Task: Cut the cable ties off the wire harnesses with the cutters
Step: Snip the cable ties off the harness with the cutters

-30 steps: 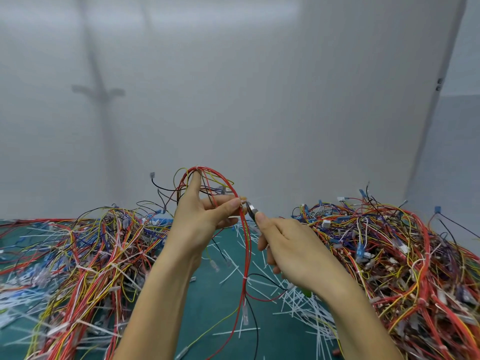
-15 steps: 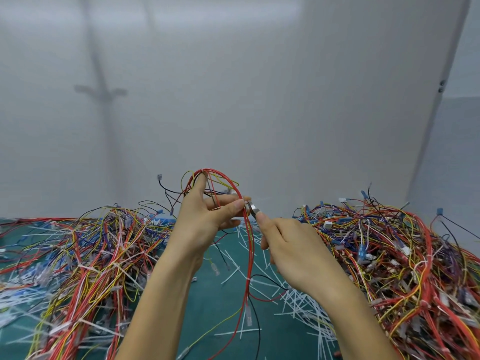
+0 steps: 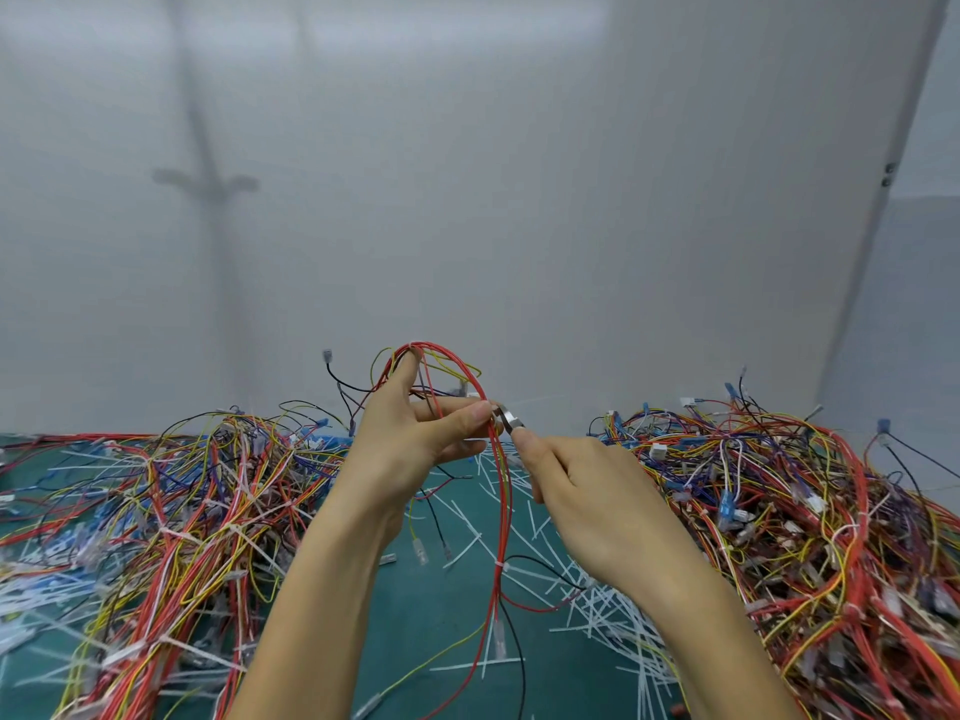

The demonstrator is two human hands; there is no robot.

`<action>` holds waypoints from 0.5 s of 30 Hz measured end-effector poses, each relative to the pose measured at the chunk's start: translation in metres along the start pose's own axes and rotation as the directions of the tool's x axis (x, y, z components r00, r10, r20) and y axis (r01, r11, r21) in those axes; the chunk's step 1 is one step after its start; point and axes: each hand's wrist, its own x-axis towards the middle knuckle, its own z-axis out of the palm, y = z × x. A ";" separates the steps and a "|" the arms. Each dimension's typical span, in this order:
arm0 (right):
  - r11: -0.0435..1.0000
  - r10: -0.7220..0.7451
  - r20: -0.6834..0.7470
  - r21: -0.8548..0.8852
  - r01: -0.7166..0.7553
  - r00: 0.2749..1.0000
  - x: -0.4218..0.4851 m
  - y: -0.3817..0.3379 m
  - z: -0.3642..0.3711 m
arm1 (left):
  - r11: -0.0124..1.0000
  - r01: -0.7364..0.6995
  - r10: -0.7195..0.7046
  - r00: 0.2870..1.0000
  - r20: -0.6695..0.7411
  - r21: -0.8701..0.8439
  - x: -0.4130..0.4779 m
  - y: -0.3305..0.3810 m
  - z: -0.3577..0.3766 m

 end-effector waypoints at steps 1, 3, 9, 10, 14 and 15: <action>1.000 0.001 0.006 -0.002 -0.001 1.000 0.000 0.001 -0.001 | 1.000 0.003 -0.003 1.000 0.002 0.001 0.000 0.000 0.000; 1.000 0.002 0.016 -0.011 -0.002 1.000 0.000 0.001 -0.001 | 1.000 0.002 -0.002 1.000 -0.004 0.012 0.000 0.000 0.001; 1.000 0.007 0.027 -0.030 -0.006 1.000 0.000 0.001 -0.001 | 0.999 -0.017 0.018 1.000 -0.022 0.028 0.000 -0.001 0.004; 1.000 0.007 0.025 -0.030 -0.007 1.000 0.000 0.001 -0.001 | 1.000 -0.017 0.017 1.000 -0.024 0.025 0.000 -0.001 0.004; 1.000 0.003 0.009 -0.027 -0.003 1.000 0.000 0.002 0.000 | 1.000 -0.012 0.013 0.999 -0.032 0.019 0.000 -0.004 0.005; 1.000 0.004 0.007 -0.026 -0.004 1.000 0.000 0.003 0.001 | 1.000 -0.014 0.015 0.999 -0.030 0.022 0.000 -0.004 0.005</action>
